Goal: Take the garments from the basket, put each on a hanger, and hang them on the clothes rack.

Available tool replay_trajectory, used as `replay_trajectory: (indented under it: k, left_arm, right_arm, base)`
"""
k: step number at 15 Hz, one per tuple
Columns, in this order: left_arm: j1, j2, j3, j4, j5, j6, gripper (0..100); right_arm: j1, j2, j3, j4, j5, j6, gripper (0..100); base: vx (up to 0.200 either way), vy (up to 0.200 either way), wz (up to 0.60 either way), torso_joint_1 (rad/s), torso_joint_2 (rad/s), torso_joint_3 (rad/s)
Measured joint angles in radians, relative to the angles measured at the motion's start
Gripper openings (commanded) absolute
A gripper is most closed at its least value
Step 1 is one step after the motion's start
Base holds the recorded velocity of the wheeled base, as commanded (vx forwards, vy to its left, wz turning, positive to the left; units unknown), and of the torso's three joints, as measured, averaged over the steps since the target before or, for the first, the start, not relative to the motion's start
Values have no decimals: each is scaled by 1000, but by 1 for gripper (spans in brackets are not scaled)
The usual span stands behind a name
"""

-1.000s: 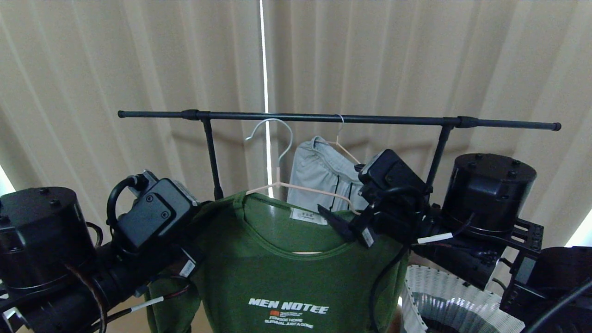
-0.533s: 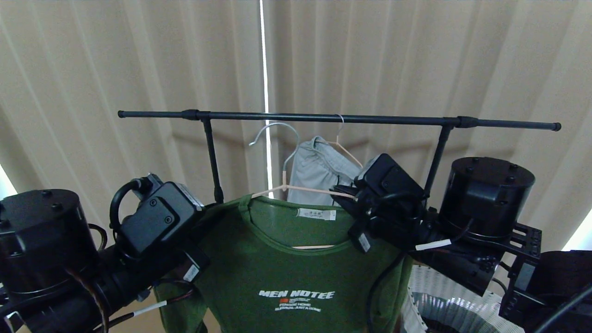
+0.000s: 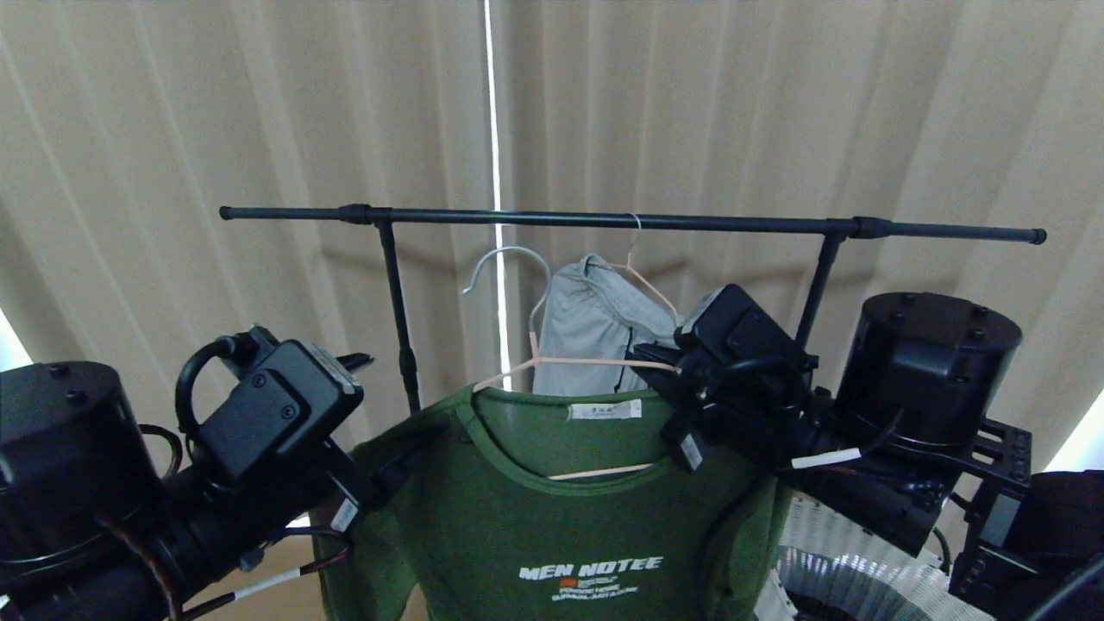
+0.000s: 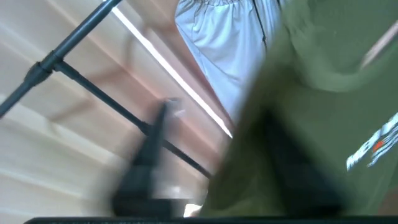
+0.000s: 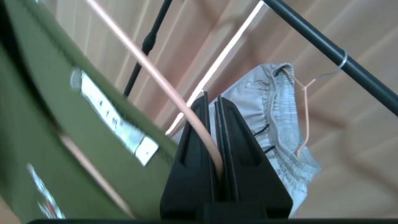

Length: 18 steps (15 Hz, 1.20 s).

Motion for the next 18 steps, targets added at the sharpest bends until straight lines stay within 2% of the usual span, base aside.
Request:
replay_trajectory:
  k: [4, 7, 9, 13, 16, 18]
  left_arm:
    - [1, -99, 70, -5, -20, -50, 100]
    - [7, -177, 154, -4, -23, -134, 100]
    - [9, -189, 191, -3, -23, -163, 100]
    - [7, -151, 233, -2, -33, -170, 100]
    - [20, -72, 206, -4, -69, -230, 100]
    - [30, -34, 184, -5, -72, -239, 100]
  right_arm:
    - [-76, -69, 67, -2, 2, 4, 0]
    - [-156, -137, 99, -2, 6, 10, 0]
    - [-189, -174, 103, -1, 7, 34, 0]
    - [-200, -232, 106, 1, 16, 52, 0]
    - [-200, -260, 104, 0, 29, 56, 0]
    - [-197, -274, 104, 2, 53, 56, 0]
  base:
    - [0, 0, 0, 0, 0, 0]
    - [0, 0, 0, 0, 0, 0]
    - [0, 0, 0, 0, 0, 0]
    - [0, 0, 0, 0, 0, 0]
    - [0, 0, 0, 0, 0, 0]
    - [0, 0, 0, 0, 0, 0]
